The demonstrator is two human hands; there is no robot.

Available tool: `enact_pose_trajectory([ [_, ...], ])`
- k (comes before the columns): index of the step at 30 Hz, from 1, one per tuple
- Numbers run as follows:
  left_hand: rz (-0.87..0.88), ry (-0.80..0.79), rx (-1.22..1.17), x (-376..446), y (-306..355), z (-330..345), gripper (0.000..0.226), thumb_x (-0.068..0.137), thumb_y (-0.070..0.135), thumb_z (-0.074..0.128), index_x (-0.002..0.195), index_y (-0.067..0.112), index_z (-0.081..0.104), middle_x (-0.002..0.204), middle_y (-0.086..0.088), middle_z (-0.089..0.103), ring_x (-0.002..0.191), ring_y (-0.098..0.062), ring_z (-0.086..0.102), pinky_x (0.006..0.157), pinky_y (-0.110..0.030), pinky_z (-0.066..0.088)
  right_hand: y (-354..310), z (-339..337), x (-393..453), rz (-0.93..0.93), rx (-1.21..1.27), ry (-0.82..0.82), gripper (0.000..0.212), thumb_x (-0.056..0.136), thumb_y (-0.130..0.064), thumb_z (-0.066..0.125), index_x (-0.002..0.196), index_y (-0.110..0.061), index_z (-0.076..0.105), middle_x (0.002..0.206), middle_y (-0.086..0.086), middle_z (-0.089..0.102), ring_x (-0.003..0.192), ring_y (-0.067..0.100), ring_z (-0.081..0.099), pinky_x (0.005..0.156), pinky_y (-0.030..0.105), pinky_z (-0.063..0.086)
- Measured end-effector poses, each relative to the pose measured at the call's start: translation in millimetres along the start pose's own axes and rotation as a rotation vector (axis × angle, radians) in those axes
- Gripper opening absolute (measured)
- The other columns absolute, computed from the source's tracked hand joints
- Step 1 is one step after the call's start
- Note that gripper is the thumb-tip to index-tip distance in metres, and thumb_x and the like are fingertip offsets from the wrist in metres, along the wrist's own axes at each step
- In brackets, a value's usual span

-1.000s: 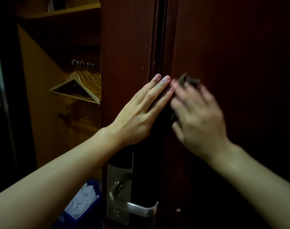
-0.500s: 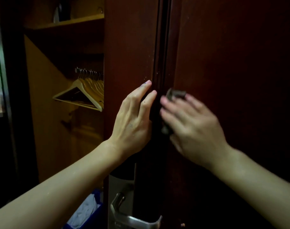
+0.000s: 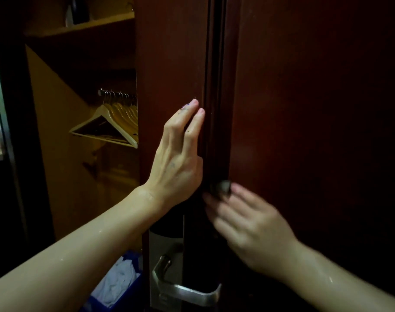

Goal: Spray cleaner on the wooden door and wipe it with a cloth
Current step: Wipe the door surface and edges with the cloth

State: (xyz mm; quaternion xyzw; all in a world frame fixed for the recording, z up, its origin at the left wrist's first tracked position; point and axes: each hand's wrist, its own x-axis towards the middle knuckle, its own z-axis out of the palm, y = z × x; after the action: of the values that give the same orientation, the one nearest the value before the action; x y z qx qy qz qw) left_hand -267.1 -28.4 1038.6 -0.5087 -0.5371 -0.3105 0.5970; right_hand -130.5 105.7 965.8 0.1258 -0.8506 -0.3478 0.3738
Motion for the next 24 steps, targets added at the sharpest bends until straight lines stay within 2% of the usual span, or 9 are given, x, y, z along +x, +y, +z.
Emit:
enact_pose_trajectory([
  [2, 0.012, -0.063, 0.069, 0, 2, -1, 0.062, 0.071, -0.013, 0.045, 0.132, -0.009, 0.045, 0.141, -0.027, 0.035, 0.135, -0.037, 0.033, 0.110, -0.047, 0.034, -9, 6, -21, -0.051, 0.026, -0.067, 0.034, 0.093, -0.016, 0.040, 0.114, -0.012, 0.066, 0.134, 0.009, 0.057, 0.115, 0.025, 0.058, 0.117, 0.041, 0.024],
  [4, 0.025, -0.114, 0.122, 0, 4, -2, 0.058, 0.072, -0.006, 0.047, 0.129, -0.006, 0.052, 0.141, -0.026, 0.041, 0.134, -0.035, 0.035, 0.109, -0.048, 0.034, 3, 0, -14, -0.019, 0.044, -0.008, 0.035, 0.093, -0.017, 0.038, 0.114, -0.012, 0.066, 0.134, 0.010, 0.057, 0.111, 0.025, 0.060, 0.115, 0.042, 0.026],
  [8, 0.049, -0.132, 0.134, 1, 3, -3, 0.047, 0.084, 0.004, 0.046, 0.130, -0.002, 0.054, 0.141, -0.023, 0.043, 0.134, -0.033, 0.037, 0.107, -0.049, 0.035, 46, -27, 33, 0.335, -0.040, 0.198, 0.049, 0.086, -0.021, 0.048, 0.132, -0.008, 0.054, 0.148, 0.013, 0.041, 0.123, 0.030, 0.053, 0.115, 0.046, 0.026],
  [10, 0.063, -0.134, 0.133, 0, 2, -3, 0.047, 0.085, 0.005, 0.047, 0.132, 0.000, 0.052, 0.142, -0.022, 0.042, 0.134, -0.034, 0.037, 0.107, -0.050, 0.035, 42, -26, 39, 0.392, -0.057, 0.228, 0.050, 0.083, -0.019, 0.051, 0.132, -0.008, 0.055, 0.146, 0.013, 0.044, 0.128, 0.030, 0.048, 0.116, 0.046, 0.024],
  [14, 0.141, -0.174, 0.176, 0, 6, -2, 0.056, 0.079, 0.006, 0.049, 0.135, 0.001, 0.050, 0.145, -0.021, 0.040, 0.136, -0.036, 0.033, 0.109, -0.052, 0.031, -14, 15, -19, 0.079, 0.020, 0.064, 0.028, 0.090, -0.017, 0.047, 0.107, -0.013, 0.069, 0.120, 0.009, 0.065, 0.109, 0.028, 0.059, 0.116, 0.045, 0.024],
  [16, 0.210, -0.214, 0.213, 0, 8, -2, 0.059, 0.079, 0.006, 0.050, 0.138, 0.003, 0.048, 0.147, -0.020, 0.037, 0.139, -0.035, 0.032, 0.111, -0.053, 0.029, -29, 24, -54, -0.022, 0.035, -0.052, 0.029, 0.091, -0.018, 0.050, 0.113, -0.014, 0.068, 0.129, 0.006, 0.061, 0.108, 0.022, 0.061, 0.116, 0.043, 0.027],
  [18, 0.278, -0.254, 0.250, 1, 11, -1, 0.059, 0.080, 0.007, 0.050, 0.139, 0.006, 0.047, 0.149, -0.019, 0.036, 0.140, -0.035, 0.031, 0.111, -0.055, 0.028, -24, 23, -69, -0.063, 0.029, -0.037, 0.032, 0.090, -0.016, 0.050, 0.117, -0.014, 0.067, 0.135, 0.006, 0.057, 0.108, 0.021, 0.060, 0.115, 0.043, 0.027],
  [21, 0.306, -0.260, 0.275, 2, 13, 2, 0.059, 0.080, 0.006, 0.049, 0.139, 0.009, 0.049, 0.148, -0.018, 0.038, 0.138, -0.034, 0.035, 0.109, -0.058, 0.028, 12, 4, -51, 0.101, -0.018, 0.140, 0.036, 0.090, -0.016, 0.047, 0.121, -0.012, 0.065, 0.138, 0.010, 0.053, 0.105, 0.025, 0.057, 0.114, 0.046, 0.027],
  [24, 0.294, -0.247, 0.257, 1, 14, 3, 0.057, 0.082, 0.007, 0.049, 0.138, 0.007, 0.049, 0.148, -0.018, 0.038, 0.138, -0.037, 0.035, 0.108, -0.061, 0.027, 46, -17, -23, 0.394, -0.075, 0.258, 0.047, 0.083, -0.019, 0.056, 0.129, -0.008, 0.059, 0.144, 0.012, 0.046, 0.121, 0.032, 0.054, 0.112, 0.050, 0.029],
])
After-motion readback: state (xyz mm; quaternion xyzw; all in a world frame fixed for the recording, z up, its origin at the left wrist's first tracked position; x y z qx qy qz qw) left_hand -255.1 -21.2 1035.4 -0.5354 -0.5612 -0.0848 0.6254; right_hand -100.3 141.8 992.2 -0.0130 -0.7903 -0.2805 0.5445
